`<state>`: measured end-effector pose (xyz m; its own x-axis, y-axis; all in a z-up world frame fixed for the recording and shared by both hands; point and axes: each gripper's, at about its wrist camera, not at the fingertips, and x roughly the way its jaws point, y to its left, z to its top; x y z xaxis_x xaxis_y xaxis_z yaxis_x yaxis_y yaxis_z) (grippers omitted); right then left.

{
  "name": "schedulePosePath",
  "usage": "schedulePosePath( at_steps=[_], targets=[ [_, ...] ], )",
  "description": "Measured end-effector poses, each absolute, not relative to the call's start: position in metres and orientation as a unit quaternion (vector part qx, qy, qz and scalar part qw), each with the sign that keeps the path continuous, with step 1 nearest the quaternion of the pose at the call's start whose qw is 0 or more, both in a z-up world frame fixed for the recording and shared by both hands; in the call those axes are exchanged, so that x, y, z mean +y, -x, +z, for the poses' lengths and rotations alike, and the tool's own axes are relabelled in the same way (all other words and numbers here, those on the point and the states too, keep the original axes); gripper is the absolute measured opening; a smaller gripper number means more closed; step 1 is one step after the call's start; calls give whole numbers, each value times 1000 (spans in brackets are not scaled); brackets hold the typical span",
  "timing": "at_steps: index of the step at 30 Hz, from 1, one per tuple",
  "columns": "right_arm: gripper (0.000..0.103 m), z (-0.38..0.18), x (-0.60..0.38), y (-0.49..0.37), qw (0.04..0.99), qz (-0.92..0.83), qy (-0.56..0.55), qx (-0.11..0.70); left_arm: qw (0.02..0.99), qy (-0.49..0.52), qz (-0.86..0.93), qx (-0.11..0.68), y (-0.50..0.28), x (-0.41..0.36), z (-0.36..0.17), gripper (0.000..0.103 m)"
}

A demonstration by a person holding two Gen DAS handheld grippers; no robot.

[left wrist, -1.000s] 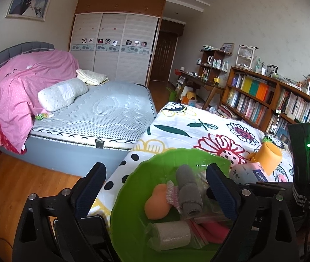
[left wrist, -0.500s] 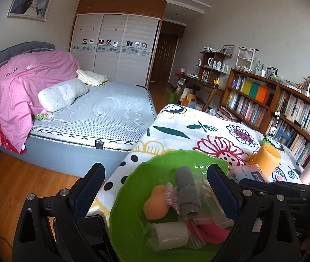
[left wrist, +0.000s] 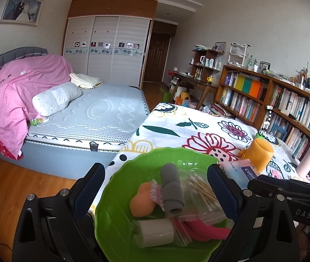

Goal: Organize soft objects
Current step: 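Move both grippers from the bowl back over the table toward the white strip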

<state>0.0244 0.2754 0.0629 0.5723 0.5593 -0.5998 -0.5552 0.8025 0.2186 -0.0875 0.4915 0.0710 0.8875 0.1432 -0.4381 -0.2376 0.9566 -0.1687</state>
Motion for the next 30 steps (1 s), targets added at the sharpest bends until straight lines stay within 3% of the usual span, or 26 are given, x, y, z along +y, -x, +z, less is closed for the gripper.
schedulePosePath(
  at_steps=[30],
  targets=[
    [41, 28, 76, -59, 923, 72, -63, 373, 969, 45, 16, 243, 70, 416, 76, 95]
  ],
)
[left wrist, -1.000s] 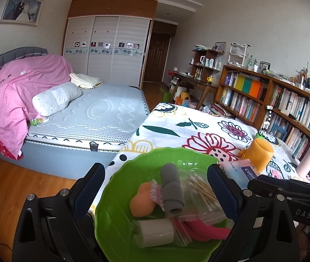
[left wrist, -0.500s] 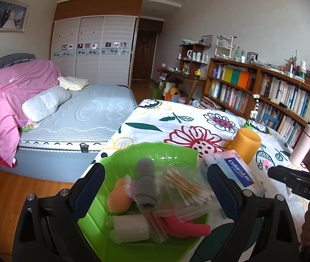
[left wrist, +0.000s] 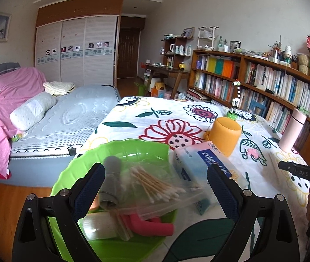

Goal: Organize soft objects
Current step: 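Move both grippers from the bowl back over the table toward the white strip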

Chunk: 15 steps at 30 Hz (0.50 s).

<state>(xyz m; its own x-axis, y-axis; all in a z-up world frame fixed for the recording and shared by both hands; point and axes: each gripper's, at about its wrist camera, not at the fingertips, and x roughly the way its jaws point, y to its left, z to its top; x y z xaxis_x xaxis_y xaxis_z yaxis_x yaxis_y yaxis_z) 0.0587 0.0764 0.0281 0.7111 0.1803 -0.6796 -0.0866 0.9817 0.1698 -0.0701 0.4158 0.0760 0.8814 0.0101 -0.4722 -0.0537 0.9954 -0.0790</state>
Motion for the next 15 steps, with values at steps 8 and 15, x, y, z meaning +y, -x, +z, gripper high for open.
schedulePosePath(
  at_steps=[8, 15],
  targets=[
    [41, 14, 69, -78, 912, 75, -71, 396, 967, 27, -7, 251, 66, 395, 77, 95],
    [41, 5, 68, -93, 909, 67, -58, 407, 967, 20, -30, 253, 63, 380, 82, 95]
  ],
)
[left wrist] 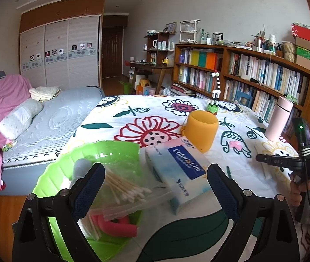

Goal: Organize soft objects
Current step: 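Move both grippers from the bowl back over the table toward the white strip, then grasp the white plastic strip with the right gripper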

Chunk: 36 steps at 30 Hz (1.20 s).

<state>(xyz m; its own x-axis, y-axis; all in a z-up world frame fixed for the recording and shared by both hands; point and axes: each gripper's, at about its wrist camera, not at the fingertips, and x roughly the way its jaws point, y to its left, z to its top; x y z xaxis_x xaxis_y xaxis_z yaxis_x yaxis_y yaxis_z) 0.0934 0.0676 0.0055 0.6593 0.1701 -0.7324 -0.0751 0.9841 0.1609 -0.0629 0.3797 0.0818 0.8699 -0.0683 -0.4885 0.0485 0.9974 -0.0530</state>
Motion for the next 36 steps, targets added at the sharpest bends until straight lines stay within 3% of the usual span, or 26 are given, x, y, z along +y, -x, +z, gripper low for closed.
schedulePosePath(
  at_steps=[5, 10, 23, 36],
  targets=[
    [32, 5, 70, -95, 911, 57, -31, 406, 967, 9, -46, 251, 60, 366, 87, 95],
    [16, 5, 60, -94, 911, 59, -33, 406, 966, -4, -63, 251, 55, 348, 90, 95],
    [15, 15, 29, -69, 916, 81, -60, 387, 957, -65, -117, 259, 27, 273, 88, 95],
    [15, 16, 22, -59, 919, 104, -67, 374, 927, -63, -159, 333, -35, 209, 60, 95]
  ],
)
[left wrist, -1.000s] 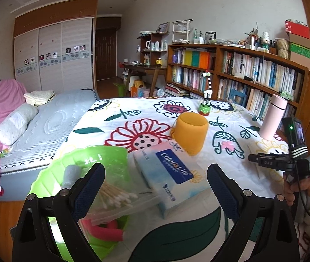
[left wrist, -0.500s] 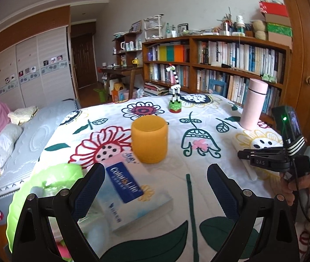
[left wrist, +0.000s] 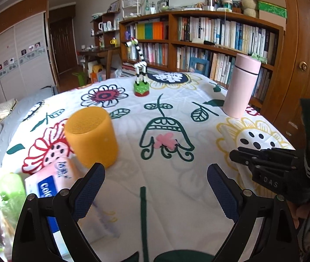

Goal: Organize soft objects
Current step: 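Grasp the white plastic strip with the right gripper, then grasp the pink cross-shaped sponge with the left gripper while the right holds the strip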

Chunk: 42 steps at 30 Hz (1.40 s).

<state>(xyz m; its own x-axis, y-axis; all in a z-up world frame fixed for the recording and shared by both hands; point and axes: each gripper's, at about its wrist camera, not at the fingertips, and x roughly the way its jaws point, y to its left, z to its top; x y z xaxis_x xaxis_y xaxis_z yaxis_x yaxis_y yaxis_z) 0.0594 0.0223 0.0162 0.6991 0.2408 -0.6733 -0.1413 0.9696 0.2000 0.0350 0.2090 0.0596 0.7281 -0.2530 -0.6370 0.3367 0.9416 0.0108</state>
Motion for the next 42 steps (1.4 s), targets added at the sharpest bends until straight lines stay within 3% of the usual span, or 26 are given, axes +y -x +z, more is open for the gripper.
schedulePosePath(
  at_steps=[11, 26, 28, 35, 37, 39, 42],
  targets=[
    [15, 11, 17, -65, 913, 111, -90, 382, 903, -56, -168, 391, -89, 177, 22, 95],
    [15, 11, 13, -64, 914, 105, -101, 379, 897, -59, -169, 403, -133, 166, 8, 93],
    [15, 11, 13, -64, 914, 105, -101, 378, 892, -55, -183, 411, -137, 164, 6, 80],
    [15, 11, 12, -64, 914, 104, -104, 379, 894, -68, -181, 404, -143, 159, 6, 54],
    [15, 11, 13, -64, 914, 104, -104, 379, 893, -67, -190, 402, -142, 159, 7, 42],
    [15, 11, 12, -64, 914, 102, -105, 378, 892, -64, -202, 400, -140, 158, 8, 35],
    [15, 10, 11, -64, 915, 100, -106, 377, 889, -61, -216, 398, -134, 156, 9, 35]
  ],
)
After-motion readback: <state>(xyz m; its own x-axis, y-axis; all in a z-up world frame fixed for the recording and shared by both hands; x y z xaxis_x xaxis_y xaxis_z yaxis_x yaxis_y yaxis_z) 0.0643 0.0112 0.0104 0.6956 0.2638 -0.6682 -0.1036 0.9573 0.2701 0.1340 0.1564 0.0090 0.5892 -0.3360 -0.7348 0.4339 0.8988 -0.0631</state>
